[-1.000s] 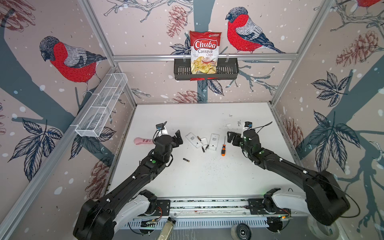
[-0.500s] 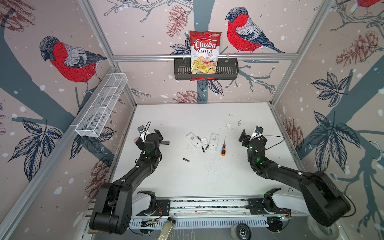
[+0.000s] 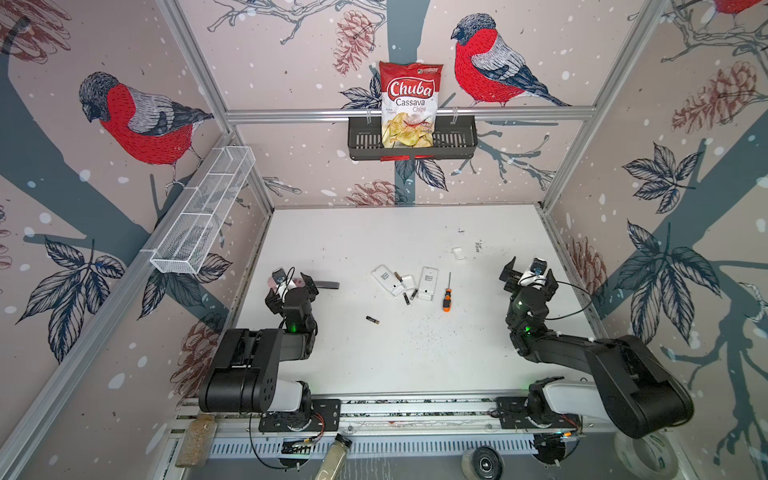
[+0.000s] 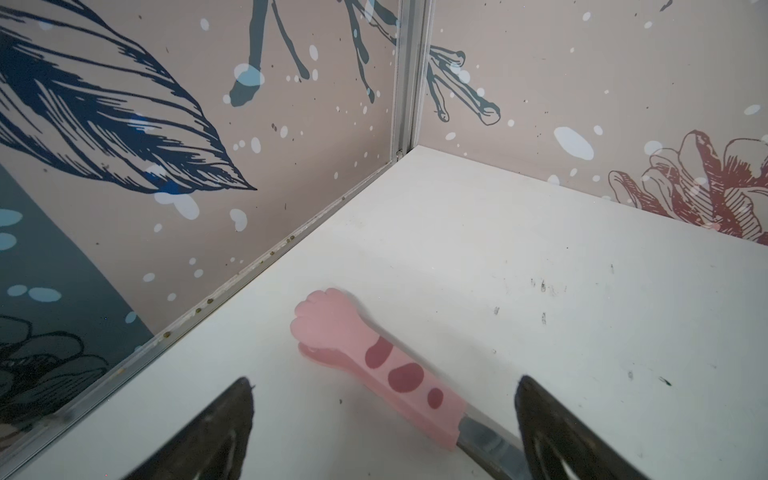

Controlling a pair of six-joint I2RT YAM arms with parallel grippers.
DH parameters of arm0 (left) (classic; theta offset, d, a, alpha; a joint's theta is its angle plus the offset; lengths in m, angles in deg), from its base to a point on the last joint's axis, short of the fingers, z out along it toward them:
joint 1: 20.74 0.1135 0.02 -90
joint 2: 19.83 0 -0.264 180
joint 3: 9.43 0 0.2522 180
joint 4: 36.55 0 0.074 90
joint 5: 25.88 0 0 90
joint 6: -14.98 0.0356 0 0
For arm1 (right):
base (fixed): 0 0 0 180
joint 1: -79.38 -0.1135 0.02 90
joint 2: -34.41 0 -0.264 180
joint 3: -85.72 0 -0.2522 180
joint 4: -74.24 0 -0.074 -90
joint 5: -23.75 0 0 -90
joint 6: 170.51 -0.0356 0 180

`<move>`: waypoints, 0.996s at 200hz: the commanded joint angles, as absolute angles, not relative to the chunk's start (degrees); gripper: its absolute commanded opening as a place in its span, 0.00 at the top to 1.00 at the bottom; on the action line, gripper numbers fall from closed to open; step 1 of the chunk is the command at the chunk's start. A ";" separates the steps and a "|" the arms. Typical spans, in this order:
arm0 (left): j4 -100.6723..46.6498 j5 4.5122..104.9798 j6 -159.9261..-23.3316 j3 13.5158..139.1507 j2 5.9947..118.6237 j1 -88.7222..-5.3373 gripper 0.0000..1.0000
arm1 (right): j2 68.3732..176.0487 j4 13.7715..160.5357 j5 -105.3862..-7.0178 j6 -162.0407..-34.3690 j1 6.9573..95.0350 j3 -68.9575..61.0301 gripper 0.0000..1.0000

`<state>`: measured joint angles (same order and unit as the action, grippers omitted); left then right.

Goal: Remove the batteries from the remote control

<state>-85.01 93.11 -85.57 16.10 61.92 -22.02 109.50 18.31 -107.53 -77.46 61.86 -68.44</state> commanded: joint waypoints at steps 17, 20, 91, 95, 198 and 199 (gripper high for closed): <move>-95.01 90.51 -83.67 14.63 62.04 -21.88 0.03 | 110.75 11.41 -105.09 -75.67 64.71 -69.38 0.01; -96.00 90.49 -83.52 14.22 62.15 -21.88 0.03 | 110.66 11.06 -104.79 -75.67 64.91 -69.55 0.01; -105.95 90.11 -80.86 9.85 63.05 -23.60 0.03 | 106.85 11.89 -100.99 -78.35 66.46 -72.72 0.01; -107.01 90.01 -80.14 9.64 63.42 -24.00 0.03 | 106.53 12.16 -100.97 -78.64 66.46 -73.12 0.01; -117.39 88.06 -72.89 9.19 71.77 -28.39 0.02 | 121.37 -2.13 -90.50 -83.74 72.85 -76.90 0.01; -117.29 88.04 -72.90 9.22 71.71 -28.39 0.02 | 121.61 -2.46 -90.46 -83.79 72.95 -76.91 0.01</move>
